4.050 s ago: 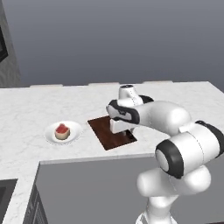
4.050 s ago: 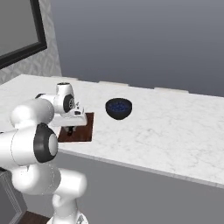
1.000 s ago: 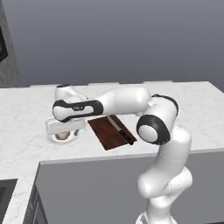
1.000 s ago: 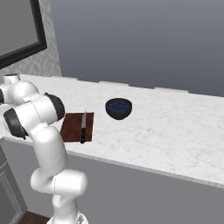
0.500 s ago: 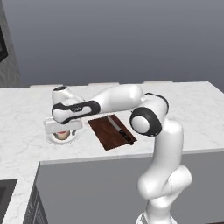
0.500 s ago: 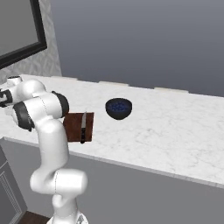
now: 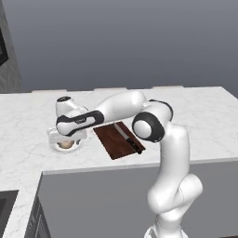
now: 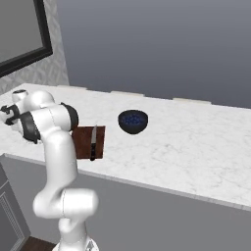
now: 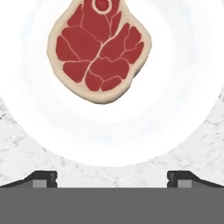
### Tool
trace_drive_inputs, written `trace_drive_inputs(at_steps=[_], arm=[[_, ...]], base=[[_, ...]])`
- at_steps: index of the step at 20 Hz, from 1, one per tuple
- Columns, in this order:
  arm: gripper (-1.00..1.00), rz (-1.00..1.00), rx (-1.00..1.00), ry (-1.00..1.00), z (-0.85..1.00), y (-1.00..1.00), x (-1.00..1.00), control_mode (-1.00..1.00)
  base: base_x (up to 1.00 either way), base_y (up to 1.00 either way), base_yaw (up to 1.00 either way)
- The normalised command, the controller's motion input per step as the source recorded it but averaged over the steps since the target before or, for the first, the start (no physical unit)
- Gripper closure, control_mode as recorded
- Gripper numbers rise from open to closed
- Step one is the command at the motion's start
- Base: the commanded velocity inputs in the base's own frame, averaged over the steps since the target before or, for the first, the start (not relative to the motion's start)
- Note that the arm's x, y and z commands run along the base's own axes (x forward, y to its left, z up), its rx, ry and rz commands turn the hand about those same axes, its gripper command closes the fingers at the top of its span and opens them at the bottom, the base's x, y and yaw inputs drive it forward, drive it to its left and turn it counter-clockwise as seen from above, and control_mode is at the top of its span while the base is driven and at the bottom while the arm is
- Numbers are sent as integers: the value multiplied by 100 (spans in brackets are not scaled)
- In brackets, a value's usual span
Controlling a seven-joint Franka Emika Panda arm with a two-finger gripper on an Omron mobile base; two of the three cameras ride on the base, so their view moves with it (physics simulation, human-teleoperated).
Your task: Pick up the knife from the drawer and place it on the cutting board. Then place the meat from the plate to the cutting board.
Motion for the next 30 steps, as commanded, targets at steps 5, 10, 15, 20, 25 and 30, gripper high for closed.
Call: trace_drive_inputs(at_steps=[5, 10, 15, 20, 25, 30], arm=[[-100, 0, 0, -3, -17, 6, 31, -100], [-100, 0, 0, -3, -14, 0, 26, -100], [-100, 0, 0, -2, -15, 0, 27, -100], [-100, 0, 0, -3, -17, 8, 25, -100], [-100, 0, 2, -4, -10, 25, 12, -100], [100, 0, 0, -7, -2, 16, 15, -100]], base=[[0, 0, 0], [0, 0, 0], [0, 0, 0], [0, 0, 0], [0, 0, 0], [0, 0, 0]])
